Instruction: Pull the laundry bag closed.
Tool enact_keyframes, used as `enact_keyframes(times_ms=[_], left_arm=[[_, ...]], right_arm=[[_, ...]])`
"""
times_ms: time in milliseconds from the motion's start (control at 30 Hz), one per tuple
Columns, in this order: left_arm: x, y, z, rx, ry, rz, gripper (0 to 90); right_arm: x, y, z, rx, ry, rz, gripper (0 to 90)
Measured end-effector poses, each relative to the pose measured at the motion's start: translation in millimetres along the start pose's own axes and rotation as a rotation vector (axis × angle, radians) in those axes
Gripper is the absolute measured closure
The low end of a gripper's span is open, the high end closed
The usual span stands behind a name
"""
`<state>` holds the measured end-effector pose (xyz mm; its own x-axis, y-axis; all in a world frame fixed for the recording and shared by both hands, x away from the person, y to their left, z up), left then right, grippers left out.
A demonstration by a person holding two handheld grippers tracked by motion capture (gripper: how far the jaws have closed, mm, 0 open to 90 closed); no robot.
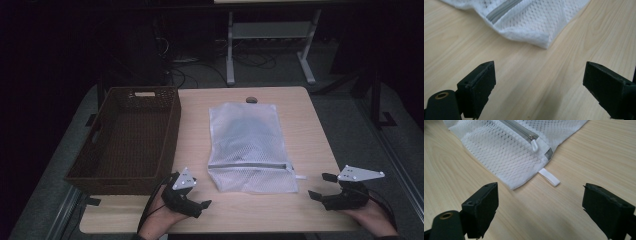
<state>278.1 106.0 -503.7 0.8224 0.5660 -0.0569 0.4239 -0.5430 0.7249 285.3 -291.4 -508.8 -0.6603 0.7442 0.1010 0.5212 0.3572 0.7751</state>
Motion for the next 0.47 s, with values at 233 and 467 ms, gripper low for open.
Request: enact_keyframes(times_ms=[233,467], left_arm=[[1.9,-8.4,2.7,0.033,-0.001,0.003,11.0],[1.4,-8.8,4.6,0.041,-0.004,0.011,11.0]], right_arm=[[2.0,-2.9,1.2,0.003,0.003,-0.012,13.1],[1.4,-3.1,2.5,0.004,0.005,-0.020,13.2]])
Point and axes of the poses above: each handheld gripper's, and its own axes: z roughly forward along the jaws, y roughly out of its top, x roughly to its left, the point moved 8 cm from there along z, roughly forward along the jaws
